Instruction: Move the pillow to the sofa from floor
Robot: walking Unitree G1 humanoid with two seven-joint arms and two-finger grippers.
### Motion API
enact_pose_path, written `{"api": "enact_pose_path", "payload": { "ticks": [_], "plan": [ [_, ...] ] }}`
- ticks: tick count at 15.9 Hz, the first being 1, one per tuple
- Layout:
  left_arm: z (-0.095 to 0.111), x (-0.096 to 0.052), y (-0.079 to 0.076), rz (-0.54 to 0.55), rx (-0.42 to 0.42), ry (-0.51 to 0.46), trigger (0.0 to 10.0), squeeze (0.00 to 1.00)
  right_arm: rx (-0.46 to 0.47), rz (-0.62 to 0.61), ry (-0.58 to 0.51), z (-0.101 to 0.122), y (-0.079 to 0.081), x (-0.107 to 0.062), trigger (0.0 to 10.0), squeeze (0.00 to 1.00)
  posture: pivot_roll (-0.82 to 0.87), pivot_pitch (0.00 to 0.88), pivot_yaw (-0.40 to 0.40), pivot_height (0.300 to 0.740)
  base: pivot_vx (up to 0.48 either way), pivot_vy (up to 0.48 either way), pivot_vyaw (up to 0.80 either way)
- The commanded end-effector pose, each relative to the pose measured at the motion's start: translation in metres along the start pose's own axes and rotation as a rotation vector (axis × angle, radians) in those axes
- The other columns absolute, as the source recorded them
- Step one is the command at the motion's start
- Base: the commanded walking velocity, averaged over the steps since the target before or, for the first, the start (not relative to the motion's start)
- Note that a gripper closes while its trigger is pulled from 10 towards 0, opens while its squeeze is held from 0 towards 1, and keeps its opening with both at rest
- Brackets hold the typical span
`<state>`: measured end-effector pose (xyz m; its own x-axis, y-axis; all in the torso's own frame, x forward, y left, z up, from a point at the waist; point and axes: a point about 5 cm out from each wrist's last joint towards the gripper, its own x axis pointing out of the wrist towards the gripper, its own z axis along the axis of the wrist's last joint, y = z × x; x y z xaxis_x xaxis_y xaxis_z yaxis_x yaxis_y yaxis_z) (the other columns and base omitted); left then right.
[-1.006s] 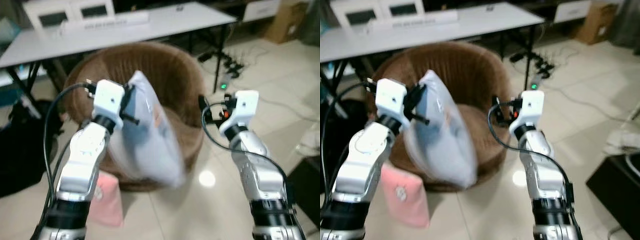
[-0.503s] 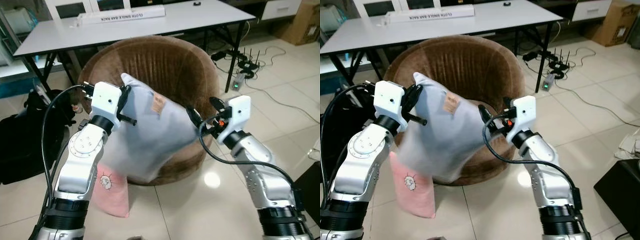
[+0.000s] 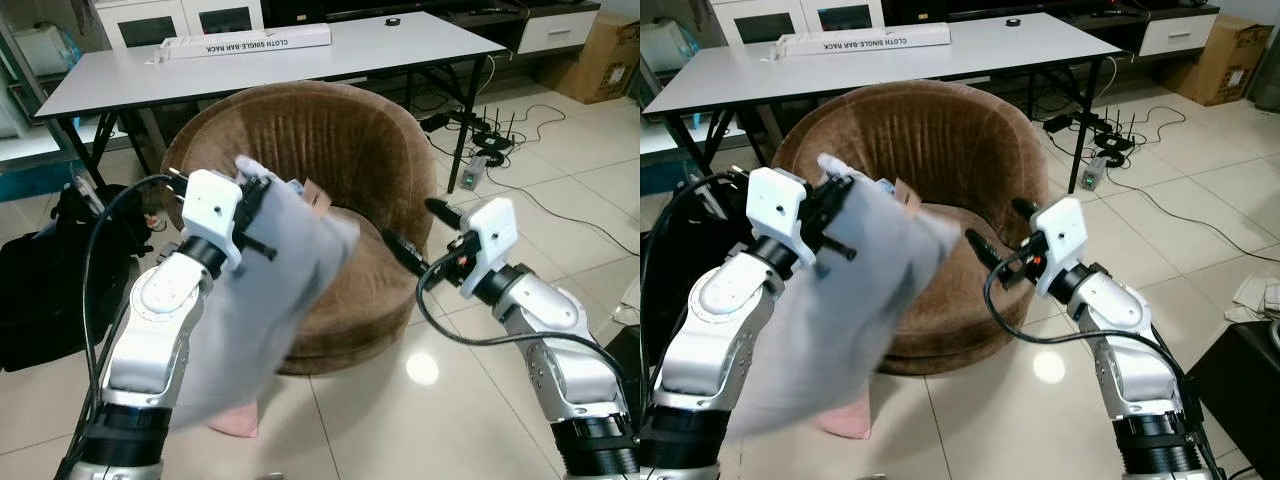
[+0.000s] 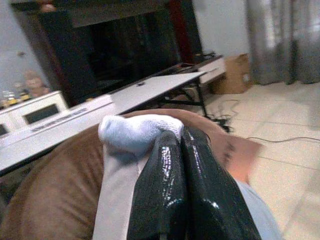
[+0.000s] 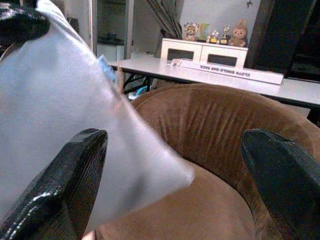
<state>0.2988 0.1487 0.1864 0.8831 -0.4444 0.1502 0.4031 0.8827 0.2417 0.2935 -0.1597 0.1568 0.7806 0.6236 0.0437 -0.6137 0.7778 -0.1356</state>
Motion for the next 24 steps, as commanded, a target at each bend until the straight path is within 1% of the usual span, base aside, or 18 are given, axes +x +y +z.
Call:
{"api": "enact_pose_path", "payload": {
  "ticks": [1,2,4,5,7,8,12,14,16,18,19,21,22,24],
  "plan": [
    [0.015,-0.001,0.0,-0.056,0.027,-0.075,10.0,0.0,-0.023,0.026,0.009,-0.002,0.002,0.0,10.0,1.0,0.05,0.0,0.084,0.74,0.0,0.0,0.0],
    [0.014,-0.005,-0.001,-0.131,0.032,-0.069,10.0,0.0,-0.027,0.03,0.007,-0.002,0.002,0.001,10.0,1.0,0.05,0.0,0.084,0.74,0.0,0.0,0.0],
    [0.013,-0.011,0.003,-0.217,0.049,-0.047,10.0,0.0,-0.033,0.038,0.001,-0.001,0.002,0.002,10.0,1.0,0.06,0.0,0.082,0.74,0.0,0.0,0.0],
    [0.01,-0.014,0.009,-0.241,0.076,-0.021,10.0,0.0,-0.043,0.045,0.001,-0.001,0.001,0.003,10.0,1.0,0.06,0.0,0.082,0.74,0.0,0.0,0.0],
    [0.008,-0.015,0.014,-0.244,0.097,-0.006,10.0,0.0,-0.05,0.044,0.002,-0.001,0.001,0.002,10.0,1.0,0.06,0.0,0.082,0.74,0.0,0.0,0.0],
    [0.007,-0.014,0.02,-0.253,0.115,0.005,10.0,0.0,-0.055,0.041,0.004,-0.001,0.0,0.002,10.0,1.0,0.06,0.0,0.081,0.74,0.0,0.0,0.0],
    [0.007,-0.013,0.025,-0.285,0.124,0.011,10.0,0.0,-0.059,0.043,0.004,-0.001,0.001,0.002,10.0,1.0,0.05,0.0,0.076,0.74,0.0,0.0,0.0],
    [0.002,-0.015,0.027,-0.385,0.161,0.04,10.0,0.0,-0.06,0.053,0.006,0.0,0.004,-0.001,10.0,1.0,0.04,0.032,0.074,0.74,0.0,0.0,0.0],
    [0.001,-0.018,0.032,-0.443,0.199,0.06,10.0,0.0,-0.067,0.074,0.012,0.002,0.004,-0.004,10.0,1.0,0.03,0.048,0.074,0.74,0.0,0.0,0.0],
    [0.003,-0.018,0.035,-0.477,0.212,0.056,10.0,0.0,-0.072,0.104,0.017,0.003,0.006,-0.005,10.0,1.0,0.03,0.053,0.075,0.74,0.0,0.0,0.0],
    [0.005,-0.017,0.036,-0.51,0.223,0.046,10.0,0.0,-0.073,0.138,0.017,0.004,0.008,-0.005,10.0,1.0,0.03,0.055,0.074,0.74,0.0,0.0,0.0],
    [0.009,-0.015,0.033,-0.577,0.241,0.016,10.0,0.0,-0.047,0.207,0.029,0.004,0.012,-0.004,10.0,1.0,0.04,0.057,0.07,0.74,0.0,0.0,0.0],
    [0.012,-0.013,0.03,-0.602,0.243,-0.011,10.0,0.0,-0.044,0.253,0.05,0.0,0.017,-0.003,10.0,1.0,0.04,0.056,0.069,0.74,0.0,0.0,0.0],
    [0.017,-0.011,0.026,-0.62,0.247,-0.042,10.0,0.0,-0.048,0.278,0.066,-0.005,0.022,-0.001,10.0,1.0,0.04,0.054,0.068,0.74,0.0,0.0,0.0]
  ]
}}
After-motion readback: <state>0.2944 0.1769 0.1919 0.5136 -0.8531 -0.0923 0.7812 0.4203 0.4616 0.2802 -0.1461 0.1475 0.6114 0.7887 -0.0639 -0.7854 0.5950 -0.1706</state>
